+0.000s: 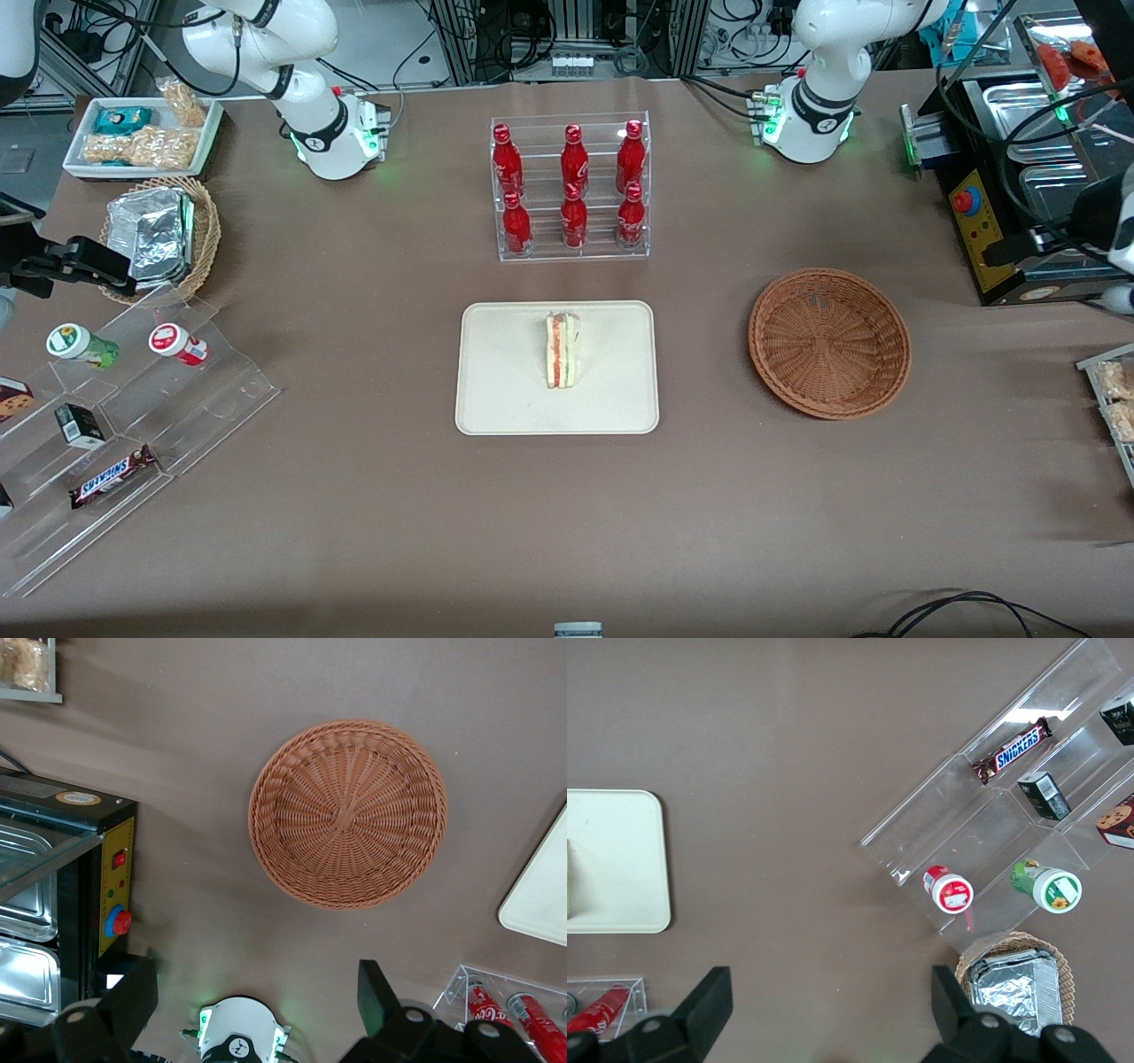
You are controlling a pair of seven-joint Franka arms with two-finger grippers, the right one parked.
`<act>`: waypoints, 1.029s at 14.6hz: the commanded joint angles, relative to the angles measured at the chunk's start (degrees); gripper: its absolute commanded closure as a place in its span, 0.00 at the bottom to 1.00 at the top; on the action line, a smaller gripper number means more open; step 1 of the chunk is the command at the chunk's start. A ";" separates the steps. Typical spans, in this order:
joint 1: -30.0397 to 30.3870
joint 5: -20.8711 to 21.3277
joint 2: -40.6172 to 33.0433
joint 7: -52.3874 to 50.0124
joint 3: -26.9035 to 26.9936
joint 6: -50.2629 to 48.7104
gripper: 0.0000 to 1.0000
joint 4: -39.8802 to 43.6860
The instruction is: Place sandwich from basket to tray
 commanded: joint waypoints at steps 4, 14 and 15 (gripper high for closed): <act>-4.68 -1.36 -7.56 -1.13 -2.47 0.84 0.00 -2.51; -8.54 -2.77 -9.32 -4.02 2.26 -2.16 0.00 -1.54; -9.07 -2.69 -9.50 -3.95 2.97 -1.37 0.00 -1.54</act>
